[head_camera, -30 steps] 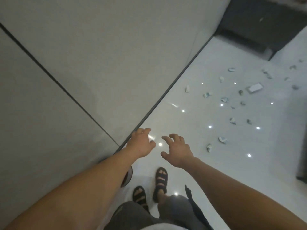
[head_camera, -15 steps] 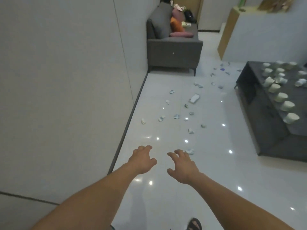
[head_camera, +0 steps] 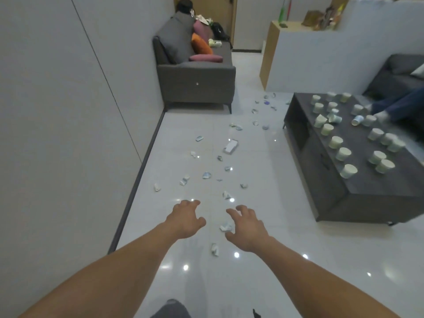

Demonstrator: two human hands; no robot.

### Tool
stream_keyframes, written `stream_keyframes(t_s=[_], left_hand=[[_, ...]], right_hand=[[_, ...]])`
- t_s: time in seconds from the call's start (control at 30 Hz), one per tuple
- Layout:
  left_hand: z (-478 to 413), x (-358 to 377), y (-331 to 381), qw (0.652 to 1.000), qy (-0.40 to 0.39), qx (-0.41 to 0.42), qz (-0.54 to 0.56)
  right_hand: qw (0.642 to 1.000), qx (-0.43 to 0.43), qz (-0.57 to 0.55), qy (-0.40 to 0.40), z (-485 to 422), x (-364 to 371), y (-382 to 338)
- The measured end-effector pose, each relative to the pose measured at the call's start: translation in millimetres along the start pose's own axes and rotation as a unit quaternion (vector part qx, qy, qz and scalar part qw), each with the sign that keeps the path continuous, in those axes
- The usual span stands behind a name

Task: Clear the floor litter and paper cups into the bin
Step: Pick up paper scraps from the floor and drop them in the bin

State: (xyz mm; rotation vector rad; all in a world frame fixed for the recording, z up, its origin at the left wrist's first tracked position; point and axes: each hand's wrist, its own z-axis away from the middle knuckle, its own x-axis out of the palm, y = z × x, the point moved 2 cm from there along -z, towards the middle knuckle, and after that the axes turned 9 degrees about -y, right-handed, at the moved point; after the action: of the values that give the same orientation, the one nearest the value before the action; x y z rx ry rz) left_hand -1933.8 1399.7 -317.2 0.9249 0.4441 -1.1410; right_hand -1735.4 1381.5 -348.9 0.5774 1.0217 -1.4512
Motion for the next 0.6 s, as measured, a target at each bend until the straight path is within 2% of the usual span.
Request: stream_keyframes(t_s=[0.37,0.6], left_hand=[[-182,-35,-25,0.995,-0.097,0.022,0.032],[-292,-38,-84,0.987,-0.162,0.021,-0.003]], right_hand=[[0.997,0.043,-0.007,-0.06,-164,-19,6],[0.987,0.088,-0.027,-0.134,-270,17,5]])
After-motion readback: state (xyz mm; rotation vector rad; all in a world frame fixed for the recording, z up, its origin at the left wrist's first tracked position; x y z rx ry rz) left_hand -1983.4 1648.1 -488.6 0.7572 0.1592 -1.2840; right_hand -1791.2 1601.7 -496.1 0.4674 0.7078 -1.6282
